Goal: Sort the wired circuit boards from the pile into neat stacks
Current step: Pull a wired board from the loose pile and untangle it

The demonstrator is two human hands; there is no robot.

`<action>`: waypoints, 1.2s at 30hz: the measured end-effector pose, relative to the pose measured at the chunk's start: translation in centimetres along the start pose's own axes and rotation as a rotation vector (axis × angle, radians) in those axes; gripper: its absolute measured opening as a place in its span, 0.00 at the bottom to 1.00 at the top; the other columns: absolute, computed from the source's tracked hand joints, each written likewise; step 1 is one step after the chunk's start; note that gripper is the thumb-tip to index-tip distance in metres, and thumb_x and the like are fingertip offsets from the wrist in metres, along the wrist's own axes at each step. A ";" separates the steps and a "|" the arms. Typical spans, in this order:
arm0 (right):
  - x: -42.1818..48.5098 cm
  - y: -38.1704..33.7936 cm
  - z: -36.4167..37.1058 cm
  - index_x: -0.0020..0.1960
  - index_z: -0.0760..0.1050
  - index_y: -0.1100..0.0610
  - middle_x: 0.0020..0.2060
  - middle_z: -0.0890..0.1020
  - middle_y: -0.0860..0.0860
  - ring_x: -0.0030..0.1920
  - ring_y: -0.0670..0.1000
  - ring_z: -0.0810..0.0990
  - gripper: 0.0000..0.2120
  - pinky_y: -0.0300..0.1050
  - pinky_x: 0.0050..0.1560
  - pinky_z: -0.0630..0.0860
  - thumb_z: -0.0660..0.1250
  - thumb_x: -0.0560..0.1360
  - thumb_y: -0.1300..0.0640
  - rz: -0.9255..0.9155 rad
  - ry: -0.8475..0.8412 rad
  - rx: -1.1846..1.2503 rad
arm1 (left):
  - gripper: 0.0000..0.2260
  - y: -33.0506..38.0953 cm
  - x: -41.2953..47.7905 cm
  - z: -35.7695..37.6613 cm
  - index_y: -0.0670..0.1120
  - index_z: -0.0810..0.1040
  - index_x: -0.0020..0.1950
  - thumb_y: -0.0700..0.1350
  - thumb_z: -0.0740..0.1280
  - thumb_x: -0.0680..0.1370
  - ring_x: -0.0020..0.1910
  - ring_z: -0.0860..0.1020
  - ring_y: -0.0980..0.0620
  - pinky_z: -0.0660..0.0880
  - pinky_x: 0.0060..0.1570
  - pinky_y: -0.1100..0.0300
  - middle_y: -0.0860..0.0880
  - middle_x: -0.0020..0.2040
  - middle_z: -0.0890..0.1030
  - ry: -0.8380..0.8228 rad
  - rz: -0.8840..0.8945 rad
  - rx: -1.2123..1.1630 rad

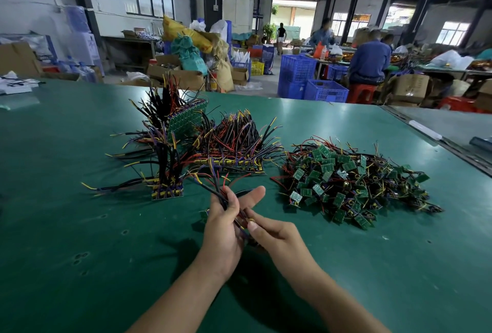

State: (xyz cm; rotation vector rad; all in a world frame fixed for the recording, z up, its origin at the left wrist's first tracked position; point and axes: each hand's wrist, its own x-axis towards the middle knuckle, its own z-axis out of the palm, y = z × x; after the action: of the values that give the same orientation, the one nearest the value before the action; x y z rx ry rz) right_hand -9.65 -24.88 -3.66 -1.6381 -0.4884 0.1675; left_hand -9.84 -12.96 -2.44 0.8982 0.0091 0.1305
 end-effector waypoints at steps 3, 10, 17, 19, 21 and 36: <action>-0.1 0.1 -0.2 0.55 0.82 0.42 0.50 0.86 0.43 0.49 0.38 0.81 0.17 0.31 0.48 0.74 0.66 0.79 0.64 -0.009 0.029 0.036 | 0.05 -0.2 -0.2 0.4 0.48 0.66 0.55 0.47 0.54 0.82 0.58 0.81 0.48 0.69 0.65 0.41 0.41 0.54 0.84 -0.007 0.013 0.049; 0.0 0.7 -0.2 0.62 0.78 0.36 0.43 0.86 0.47 0.42 0.44 0.79 0.18 0.50 0.46 0.79 0.67 0.76 0.54 -0.070 0.051 -0.127 | 0.05 -0.7 0.2 0.2 0.47 0.64 0.56 0.46 0.52 0.84 0.60 0.80 0.49 0.74 0.58 0.42 0.45 0.56 0.83 -0.006 0.023 0.095; 0.2 0.4 -1.1 0.51 0.83 0.36 0.34 0.84 0.42 0.32 0.40 0.73 0.21 0.34 0.36 0.69 0.72 0.73 0.64 -0.027 0.179 -0.095 | 0.14 -1.6 0.9 -0.6 0.44 0.68 0.53 0.53 0.58 0.76 0.59 0.79 0.43 0.75 0.58 0.46 0.42 0.56 0.83 -0.003 0.050 0.127; 0.7 0.2 -2.2 0.51 0.85 0.45 0.30 0.81 0.46 0.30 0.45 0.70 0.17 0.38 0.33 0.68 0.71 0.73 0.67 0.052 0.241 0.004 | 0.16 -1.9 1.3 -0.8 0.45 0.68 0.55 0.55 0.58 0.75 0.58 0.79 0.44 0.73 0.56 0.46 0.42 0.57 0.82 0.001 0.033 0.158; 1.3 -0.6 -3.3 0.54 0.84 0.58 0.30 0.81 0.51 0.28 0.47 0.71 0.14 0.38 0.31 0.68 0.70 0.73 0.70 0.115 0.299 0.144 | 0.18 -2.2 1.5 -0.9 0.47 0.69 0.57 0.58 0.58 0.74 0.57 0.78 0.46 0.73 0.52 0.50 0.44 0.57 0.82 0.010 0.034 0.263; 10.8 -7.6 -18.1 0.68 0.75 0.58 0.54 0.83 0.57 0.50 0.55 0.82 0.23 0.53 0.59 0.78 0.73 0.75 0.55 0.068 0.731 -0.640 | 0.09 -2.7 1.9 -1.6 0.47 0.70 0.55 0.52 0.59 0.81 0.51 0.80 0.53 0.73 0.52 0.56 0.50 0.45 0.84 -0.078 -0.004 0.529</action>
State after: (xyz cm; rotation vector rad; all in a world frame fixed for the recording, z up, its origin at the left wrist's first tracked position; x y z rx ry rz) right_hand 5.43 -36.55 8.13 -2.1769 0.1006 -0.5823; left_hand -7.80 -13.18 -5.49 1.4307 -0.0290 0.0897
